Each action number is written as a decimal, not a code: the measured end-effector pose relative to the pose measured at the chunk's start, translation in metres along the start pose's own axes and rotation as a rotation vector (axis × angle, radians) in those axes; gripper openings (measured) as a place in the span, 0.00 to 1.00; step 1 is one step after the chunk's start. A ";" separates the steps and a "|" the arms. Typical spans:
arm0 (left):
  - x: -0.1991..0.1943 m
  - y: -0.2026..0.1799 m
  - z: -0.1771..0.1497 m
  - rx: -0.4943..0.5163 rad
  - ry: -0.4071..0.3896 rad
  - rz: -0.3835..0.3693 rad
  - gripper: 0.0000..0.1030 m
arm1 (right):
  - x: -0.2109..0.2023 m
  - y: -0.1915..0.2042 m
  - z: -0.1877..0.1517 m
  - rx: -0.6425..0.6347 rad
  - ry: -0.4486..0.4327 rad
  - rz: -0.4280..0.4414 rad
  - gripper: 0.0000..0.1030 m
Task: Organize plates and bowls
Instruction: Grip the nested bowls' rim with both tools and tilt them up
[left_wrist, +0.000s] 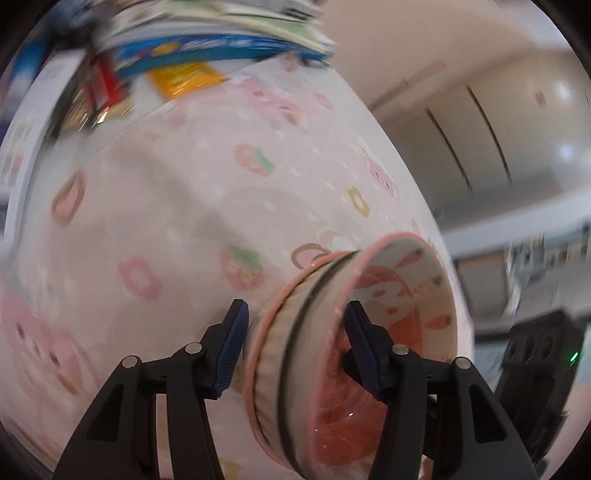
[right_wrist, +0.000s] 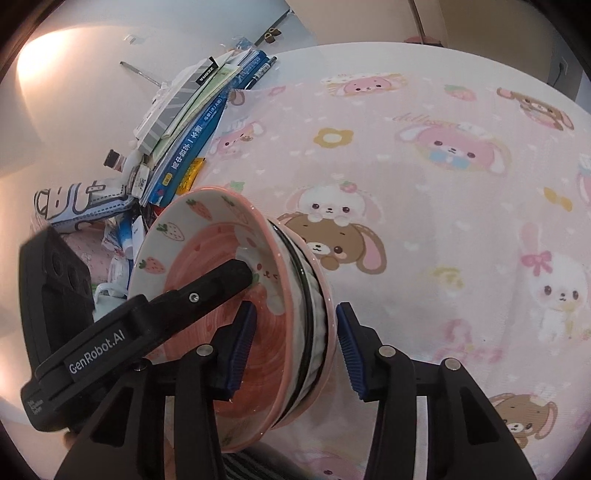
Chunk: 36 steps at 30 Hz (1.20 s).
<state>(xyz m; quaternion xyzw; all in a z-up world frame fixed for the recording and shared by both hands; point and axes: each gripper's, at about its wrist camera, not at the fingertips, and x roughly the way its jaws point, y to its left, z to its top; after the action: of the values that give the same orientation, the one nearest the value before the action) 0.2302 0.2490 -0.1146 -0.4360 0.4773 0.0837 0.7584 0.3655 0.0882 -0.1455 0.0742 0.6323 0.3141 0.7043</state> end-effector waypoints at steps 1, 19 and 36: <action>-0.001 0.001 -0.001 -0.009 -0.007 0.002 0.52 | 0.001 -0.001 0.000 0.008 0.001 0.009 0.46; -0.003 0.006 -0.003 -0.020 -0.030 -0.004 0.47 | 0.005 -0.022 -0.004 0.168 -0.009 0.112 0.45; -0.022 -0.012 -0.004 0.048 -0.065 -0.014 0.49 | -0.024 -0.008 -0.006 0.119 -0.059 0.122 0.46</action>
<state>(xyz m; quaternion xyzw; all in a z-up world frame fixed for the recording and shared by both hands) 0.2222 0.2450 -0.0909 -0.4180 0.4511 0.0808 0.7844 0.3621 0.0674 -0.1304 0.1634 0.6230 0.3160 0.6967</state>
